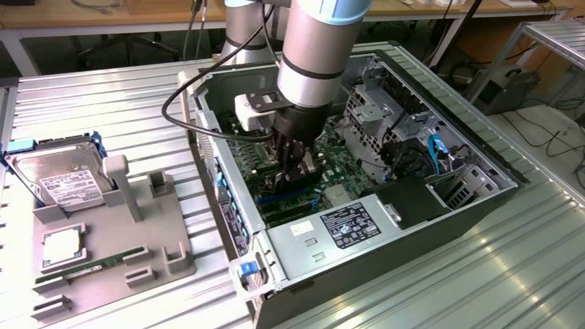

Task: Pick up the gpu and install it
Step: 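Insert the gpu into the slot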

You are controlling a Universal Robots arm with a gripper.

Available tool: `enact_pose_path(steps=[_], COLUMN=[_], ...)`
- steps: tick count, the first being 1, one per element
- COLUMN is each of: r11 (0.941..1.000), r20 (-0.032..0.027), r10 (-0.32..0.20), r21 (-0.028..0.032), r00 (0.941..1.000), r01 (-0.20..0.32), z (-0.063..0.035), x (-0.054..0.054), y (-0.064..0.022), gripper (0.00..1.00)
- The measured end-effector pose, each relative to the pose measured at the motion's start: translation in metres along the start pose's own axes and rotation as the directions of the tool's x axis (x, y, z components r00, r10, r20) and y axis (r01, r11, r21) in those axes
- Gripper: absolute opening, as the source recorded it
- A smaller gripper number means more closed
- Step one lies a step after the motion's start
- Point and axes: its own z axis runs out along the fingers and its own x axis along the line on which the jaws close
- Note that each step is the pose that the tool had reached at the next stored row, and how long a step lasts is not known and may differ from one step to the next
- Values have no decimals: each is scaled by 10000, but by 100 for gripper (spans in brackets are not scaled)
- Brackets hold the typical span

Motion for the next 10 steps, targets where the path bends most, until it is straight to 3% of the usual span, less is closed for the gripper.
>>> enact_pose_path(steps=[1,10], r11=[10000,10000], r20=[-8,-2], r10=[0,0], r21=[-6,-2], r00=[10000,10000], r01=[0,0], z=[43,47], x=[1,1], y=[0,-1], gripper=[26,26])
